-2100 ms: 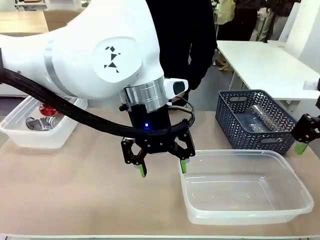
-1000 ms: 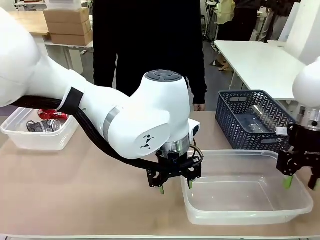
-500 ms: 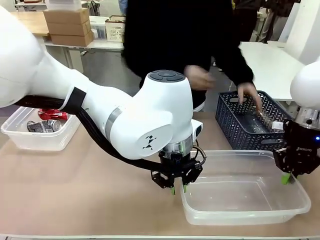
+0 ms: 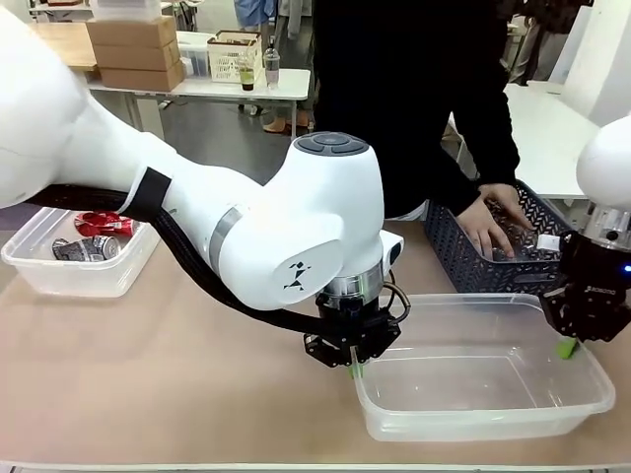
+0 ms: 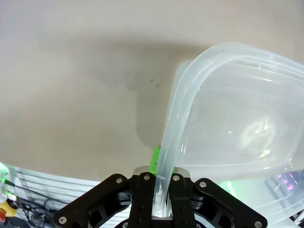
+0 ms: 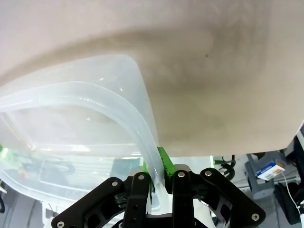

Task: Sort the waste into each basket.
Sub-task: Pick up the Organizing box on the right side of the table and lift it.

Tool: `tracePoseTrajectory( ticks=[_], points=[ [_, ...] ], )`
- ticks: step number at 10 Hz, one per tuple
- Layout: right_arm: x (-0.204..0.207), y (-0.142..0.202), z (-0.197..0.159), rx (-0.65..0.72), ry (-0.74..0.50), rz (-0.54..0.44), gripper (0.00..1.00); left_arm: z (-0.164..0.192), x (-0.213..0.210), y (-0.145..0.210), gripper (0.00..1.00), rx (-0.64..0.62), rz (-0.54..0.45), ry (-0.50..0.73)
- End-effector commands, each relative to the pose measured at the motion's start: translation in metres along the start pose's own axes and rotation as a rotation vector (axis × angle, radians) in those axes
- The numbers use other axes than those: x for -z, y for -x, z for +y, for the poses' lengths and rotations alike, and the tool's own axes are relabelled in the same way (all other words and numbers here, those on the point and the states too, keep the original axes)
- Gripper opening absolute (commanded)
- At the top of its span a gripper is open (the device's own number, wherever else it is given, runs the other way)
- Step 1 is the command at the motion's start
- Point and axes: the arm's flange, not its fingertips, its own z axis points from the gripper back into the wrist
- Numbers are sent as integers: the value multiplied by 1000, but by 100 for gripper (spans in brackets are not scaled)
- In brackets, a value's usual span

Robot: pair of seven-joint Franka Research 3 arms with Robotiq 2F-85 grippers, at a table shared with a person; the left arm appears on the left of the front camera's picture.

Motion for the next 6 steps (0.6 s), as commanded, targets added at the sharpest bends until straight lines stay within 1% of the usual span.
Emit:
tracePoseTrajectory(
  ticks=[1,2,3,4,5,6],
  points=[
    [41,68,-9,45,1,-19,0,17,-19,-2,0,4,5,-52],
    [21,77,3,65,6,-36,0,26,-33,-2,0,22,9,-52],
    [-5,87,19,49,20,-46,0,39,-56,-5,0,40,12,-43],
    [-24,93,34,39,34,-41,0,51,-83,-15,0,9,-6,-43],
    [-44,92,53,57,7,-88,0,71,-110,-21,0,6,-16,-26],
    [-63,88,76,59,-32,-116,0,94,-133,-30,0,-19,-36,-19]
  ],
)
